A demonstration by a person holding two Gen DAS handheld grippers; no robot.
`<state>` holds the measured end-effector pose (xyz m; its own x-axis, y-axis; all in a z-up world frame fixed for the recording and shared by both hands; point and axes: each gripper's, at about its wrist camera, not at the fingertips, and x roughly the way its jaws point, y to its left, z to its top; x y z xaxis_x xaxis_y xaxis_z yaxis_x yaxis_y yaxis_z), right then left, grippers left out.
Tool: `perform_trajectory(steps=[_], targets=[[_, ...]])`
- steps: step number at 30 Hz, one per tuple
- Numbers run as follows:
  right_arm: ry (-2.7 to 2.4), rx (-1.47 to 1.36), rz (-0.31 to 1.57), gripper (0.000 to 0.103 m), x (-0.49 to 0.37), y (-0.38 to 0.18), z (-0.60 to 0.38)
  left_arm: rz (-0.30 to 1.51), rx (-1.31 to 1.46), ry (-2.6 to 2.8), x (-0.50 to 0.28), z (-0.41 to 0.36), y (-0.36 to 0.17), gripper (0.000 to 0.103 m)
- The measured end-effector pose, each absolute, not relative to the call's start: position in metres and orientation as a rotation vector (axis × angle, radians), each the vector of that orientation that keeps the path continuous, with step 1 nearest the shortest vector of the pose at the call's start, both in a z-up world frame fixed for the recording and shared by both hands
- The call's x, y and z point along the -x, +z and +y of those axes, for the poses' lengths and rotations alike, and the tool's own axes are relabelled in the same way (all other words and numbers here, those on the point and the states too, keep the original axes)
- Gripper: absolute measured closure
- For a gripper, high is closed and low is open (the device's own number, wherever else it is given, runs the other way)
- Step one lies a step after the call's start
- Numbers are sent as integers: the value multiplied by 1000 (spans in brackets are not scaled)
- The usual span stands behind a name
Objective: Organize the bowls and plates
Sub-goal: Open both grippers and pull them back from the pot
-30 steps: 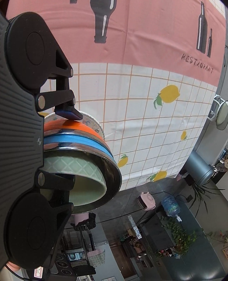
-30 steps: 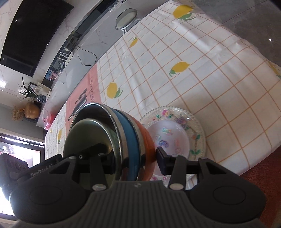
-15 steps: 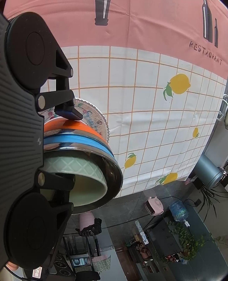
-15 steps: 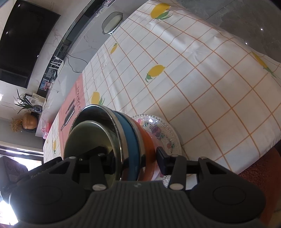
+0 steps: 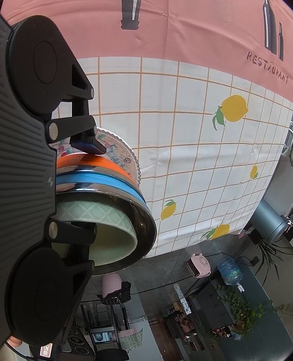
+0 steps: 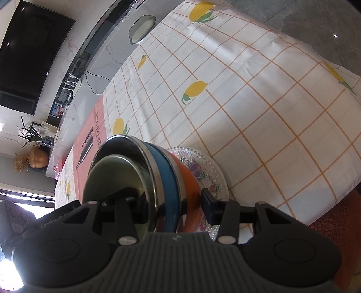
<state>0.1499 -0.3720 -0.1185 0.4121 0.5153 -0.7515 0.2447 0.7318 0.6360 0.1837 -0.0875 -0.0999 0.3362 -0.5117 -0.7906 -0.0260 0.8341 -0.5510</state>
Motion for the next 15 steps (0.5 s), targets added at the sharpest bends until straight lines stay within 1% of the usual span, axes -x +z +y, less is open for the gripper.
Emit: perform_trajectory(steps=[1,2,4,5,6,11,15], targets=[[192,-772,1165,57,-150,-118,-372,1206,524,-332,-184,-87,-100,48],[192,-775,1165,57,-151,-118,-372,1207,525,-328,-184,-86,-100,51],[201,-784,1166,48,-151,-116,-372,1192,526,-326,-184,-84,-96,51],[203,-785,1164,48,-151,-115,-371,1177,526,-326,-184,-83,-94,51],[197,-778,1162,48,-151,-113,-371,1170,522,-326,-184,-82,-91,49],[163,-694,1130,47,-147,-100,-368,1152,494,-315,-178,-80,-82,45],[142,-655,1084,43,-140,-87,-369,1104,470,-306,-169,-77,-69,41]])
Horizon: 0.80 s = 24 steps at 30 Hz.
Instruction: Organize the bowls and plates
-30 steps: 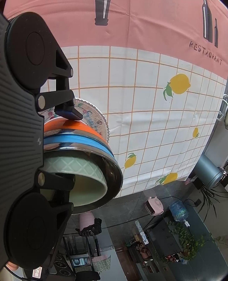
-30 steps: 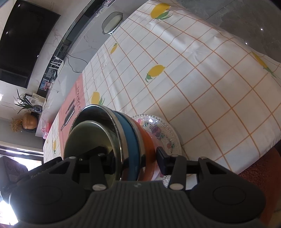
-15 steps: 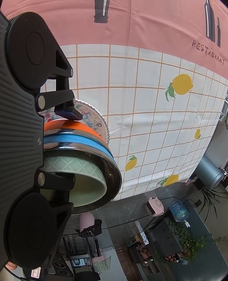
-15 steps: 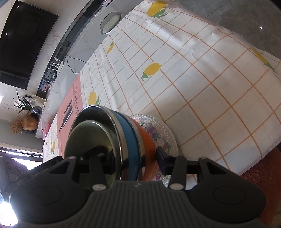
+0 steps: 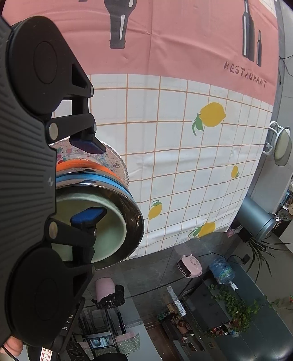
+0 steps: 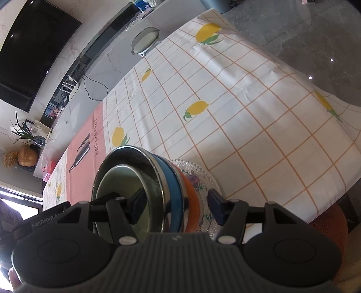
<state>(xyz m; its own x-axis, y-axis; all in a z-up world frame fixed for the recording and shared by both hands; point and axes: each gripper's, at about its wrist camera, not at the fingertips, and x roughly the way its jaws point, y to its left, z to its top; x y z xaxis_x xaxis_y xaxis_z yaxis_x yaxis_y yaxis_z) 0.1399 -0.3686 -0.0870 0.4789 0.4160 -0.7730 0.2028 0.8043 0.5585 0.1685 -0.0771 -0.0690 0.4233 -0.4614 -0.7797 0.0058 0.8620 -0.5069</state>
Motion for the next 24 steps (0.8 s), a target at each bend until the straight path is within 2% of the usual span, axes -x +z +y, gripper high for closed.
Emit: perform_trajectory(steps=[8,12,15,21,24], targets=[[120,-555,978,41,-123,-55,-355,887,312,-296,-134,-75,-20,35],[141,-477,902,37,-111,-32,-337,753,189,-294,-111,-75,6,31],[163,-420,839,28,-99,-17,-323,659,112,-286,-92,-72,17,28],[187,-284,738,17,-70,0,-299,495,-27,-230,-57,-65,23,18],[189,-222,700,17,-55,2,-290,436,-97,-188,-43,-65,22,15]])
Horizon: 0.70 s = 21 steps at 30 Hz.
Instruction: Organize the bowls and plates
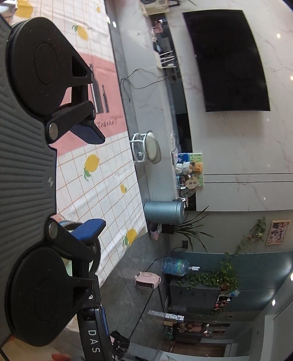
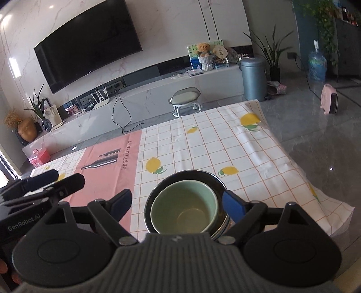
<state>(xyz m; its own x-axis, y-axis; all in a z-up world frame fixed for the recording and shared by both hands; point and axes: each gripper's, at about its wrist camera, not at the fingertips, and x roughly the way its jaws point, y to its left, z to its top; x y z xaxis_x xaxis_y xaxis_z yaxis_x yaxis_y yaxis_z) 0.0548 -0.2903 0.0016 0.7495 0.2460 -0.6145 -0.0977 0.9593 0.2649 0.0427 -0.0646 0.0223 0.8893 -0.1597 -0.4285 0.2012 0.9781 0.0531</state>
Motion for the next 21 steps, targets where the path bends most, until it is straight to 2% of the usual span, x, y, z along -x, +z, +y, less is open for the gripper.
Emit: perform_trajectory(steps=[7,11,15,21], targets=[[173,-115,649,15,-21,-2,-267,376,-137,-134,-21,-67,22,13],[155,-57,623,7,-3,-9,-256,383,-87,-119,-15,-65,19,8],[131,-23,626,4,7,-20,-245,438,-67,-50,-14,-63,3,7],[61,-6,666,3,10,-38,-236,629,-51,-7,-21,-53,-23,7]])
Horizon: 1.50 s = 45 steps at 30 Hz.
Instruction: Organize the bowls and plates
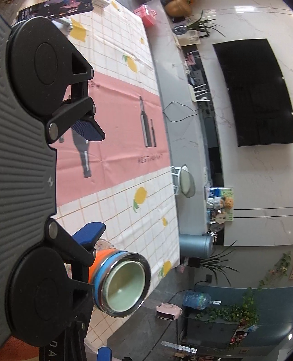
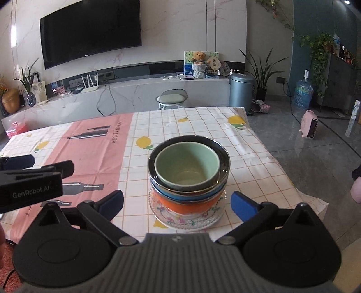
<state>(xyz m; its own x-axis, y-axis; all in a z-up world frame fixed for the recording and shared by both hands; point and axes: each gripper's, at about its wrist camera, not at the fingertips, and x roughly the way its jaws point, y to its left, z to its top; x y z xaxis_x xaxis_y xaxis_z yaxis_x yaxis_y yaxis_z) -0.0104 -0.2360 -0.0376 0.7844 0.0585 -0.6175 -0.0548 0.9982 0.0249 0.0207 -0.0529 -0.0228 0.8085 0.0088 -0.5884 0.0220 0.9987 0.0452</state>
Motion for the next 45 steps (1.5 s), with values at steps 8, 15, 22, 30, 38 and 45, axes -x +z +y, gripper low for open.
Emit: perform_trajectory(steps=[8,15,22,30,38,45], targets=[[28,-29,746,3,10,-58,-236,721,-20,-4,-14,-46,-38,7],[7,-70,755,3,14,-62,-241,719,-21,7,-12,-49,-38,7],[33,-63,732,3,18,-60,-238,708,-20,6,-10,-49,-37,7],[42,-74,732,3,20,-60,-238,703,-22,0,-9,-51,-37,8],[49,-79,737,3,20,-61,-238,700,-29,-6,-7,-53,-37,8],[50,-84,743,3,21,-62,-238,696,-29,-5,-5,-54,-37,8]])
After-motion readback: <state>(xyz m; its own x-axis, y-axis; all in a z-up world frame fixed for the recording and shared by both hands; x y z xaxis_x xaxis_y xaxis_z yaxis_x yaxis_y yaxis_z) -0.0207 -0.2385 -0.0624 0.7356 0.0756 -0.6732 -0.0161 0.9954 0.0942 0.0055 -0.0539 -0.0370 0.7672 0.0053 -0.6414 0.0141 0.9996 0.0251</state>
